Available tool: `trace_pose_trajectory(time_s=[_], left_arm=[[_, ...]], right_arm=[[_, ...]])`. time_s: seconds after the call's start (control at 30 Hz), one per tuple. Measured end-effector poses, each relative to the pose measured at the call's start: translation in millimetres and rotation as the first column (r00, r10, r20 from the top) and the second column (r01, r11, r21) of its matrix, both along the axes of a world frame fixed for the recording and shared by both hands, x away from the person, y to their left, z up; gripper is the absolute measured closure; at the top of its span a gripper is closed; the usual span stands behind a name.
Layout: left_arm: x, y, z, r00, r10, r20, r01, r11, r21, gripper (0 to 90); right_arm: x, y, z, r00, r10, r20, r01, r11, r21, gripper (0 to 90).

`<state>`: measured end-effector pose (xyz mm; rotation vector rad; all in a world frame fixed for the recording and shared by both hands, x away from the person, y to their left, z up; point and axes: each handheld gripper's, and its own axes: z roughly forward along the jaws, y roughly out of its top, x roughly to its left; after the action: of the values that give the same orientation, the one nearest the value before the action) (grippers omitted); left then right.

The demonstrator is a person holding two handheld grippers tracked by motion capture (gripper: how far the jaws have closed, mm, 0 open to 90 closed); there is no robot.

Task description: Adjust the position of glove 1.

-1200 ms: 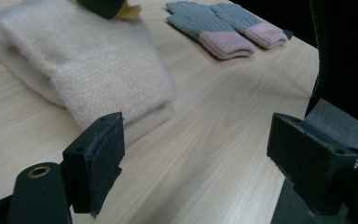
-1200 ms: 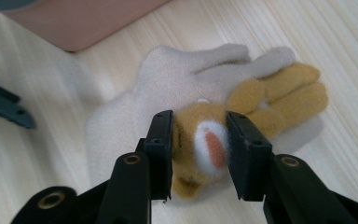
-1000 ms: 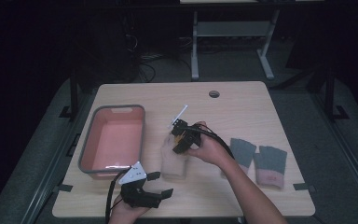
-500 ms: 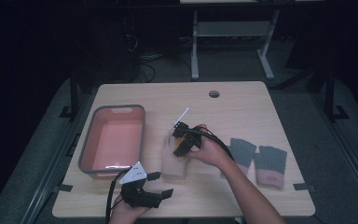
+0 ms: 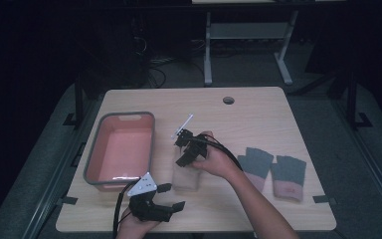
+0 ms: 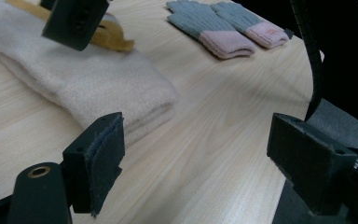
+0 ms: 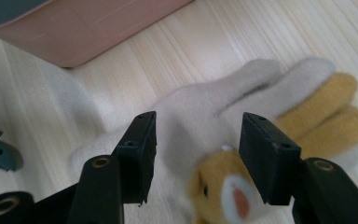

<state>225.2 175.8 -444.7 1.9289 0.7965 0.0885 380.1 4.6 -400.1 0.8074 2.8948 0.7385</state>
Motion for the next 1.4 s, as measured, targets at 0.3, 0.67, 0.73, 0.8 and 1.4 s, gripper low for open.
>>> trace_pose_trajectory(time_s=[0.3,0.67,0.73,0.8,1.4], left_arm=[[-0.3,0.2,-0.1,1.0000,0.004,-0.007,-0.004,1.0000,-0.006,18.9],[-0.3,-1.9,-0.5,0.9999,-0.002,-0.015,0.002,0.9999,-0.014,18.9],[0.1,-3.2,-0.6,0.9997,-0.003,-0.022,0.003,0.9998,-0.020,18.9],[0.2,-5.1,-1.2,0.9996,-0.007,-0.026,0.006,0.9999,-0.016,18.9],[6.1,-22.9,-2.1,0.9941,-0.004,-0.108,0.002,0.9999,-0.012,18.8]], right_arm=[[3.4,16.3,-8.1,0.9996,0.023,0.018,-0.022,0.999,-0.041,39.7],[0.2,12.3,-21.3,0.9961,0.079,0.039,-0.074,0.990,-0.119,42.0],[-1.0,6.9,-21.4,0.9969,0.069,0.038,-0.064,0.991,-0.120,42.0],[-2.5,1.4,-21.9,0.9973,0.065,0.035,-0.061,0.992,-0.114,41.9],[-14.9,-41.3,-9.8,0.9988,-0.048,-0.005,0.048,0.999,0.007,36.7]])
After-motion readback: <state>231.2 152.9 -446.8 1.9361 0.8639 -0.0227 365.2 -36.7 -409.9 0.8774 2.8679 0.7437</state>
